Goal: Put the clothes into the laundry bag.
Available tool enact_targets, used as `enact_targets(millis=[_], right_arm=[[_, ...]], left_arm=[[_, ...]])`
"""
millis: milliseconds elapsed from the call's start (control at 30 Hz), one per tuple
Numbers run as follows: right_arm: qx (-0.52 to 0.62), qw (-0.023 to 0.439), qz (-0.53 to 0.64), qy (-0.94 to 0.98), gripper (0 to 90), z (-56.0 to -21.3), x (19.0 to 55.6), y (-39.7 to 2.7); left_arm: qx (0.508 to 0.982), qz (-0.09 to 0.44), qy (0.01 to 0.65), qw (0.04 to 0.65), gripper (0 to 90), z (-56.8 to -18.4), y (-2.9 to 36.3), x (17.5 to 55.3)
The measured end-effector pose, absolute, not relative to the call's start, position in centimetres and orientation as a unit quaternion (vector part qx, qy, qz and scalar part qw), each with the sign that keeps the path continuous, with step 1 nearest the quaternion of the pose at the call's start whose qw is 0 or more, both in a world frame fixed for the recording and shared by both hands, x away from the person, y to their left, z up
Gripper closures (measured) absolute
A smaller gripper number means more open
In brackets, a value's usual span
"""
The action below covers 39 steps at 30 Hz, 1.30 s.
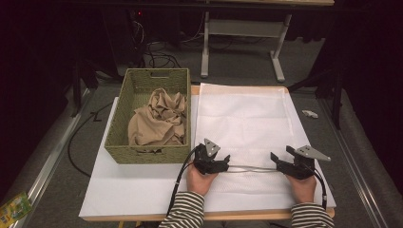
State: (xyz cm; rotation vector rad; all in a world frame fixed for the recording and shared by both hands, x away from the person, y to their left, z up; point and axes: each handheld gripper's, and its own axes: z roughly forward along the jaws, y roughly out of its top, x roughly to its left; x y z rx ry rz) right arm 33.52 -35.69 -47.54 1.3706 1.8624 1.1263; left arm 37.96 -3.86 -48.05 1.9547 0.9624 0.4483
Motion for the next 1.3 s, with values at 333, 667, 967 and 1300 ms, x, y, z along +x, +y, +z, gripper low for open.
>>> enact_targets(millis=[333, 667, 967, 1300], right_arm=[[0.512, 0.281, 0.419, 0.696, 25.8, -47.5, 33.5, -35.7], [0.513, 0.282, 0.419, 0.694, 25.7, -47.5, 33.5, -35.7], [0.514, 0.281, 0.419, 0.693, 25.6, -47.5, 33.5, -35.7], [0.517, 0.279, 0.418, 0.693, 25.7, -47.5, 33.6, -35.7]], left_arm=[[0.82, 0.176, 0.382, 0.388, 25.1, -47.6, -4.1, 37.9], [0.826, 0.183, 0.376, 0.378, 26.3, -46.3, -3.6, 36.6], [0.819, 0.196, 0.369, 0.394, 17.9, -44.0, -3.2, 34.5], [0.82, 0.184, 0.369, 0.396, 15.8, -42.5, -2.3, 34.0]])
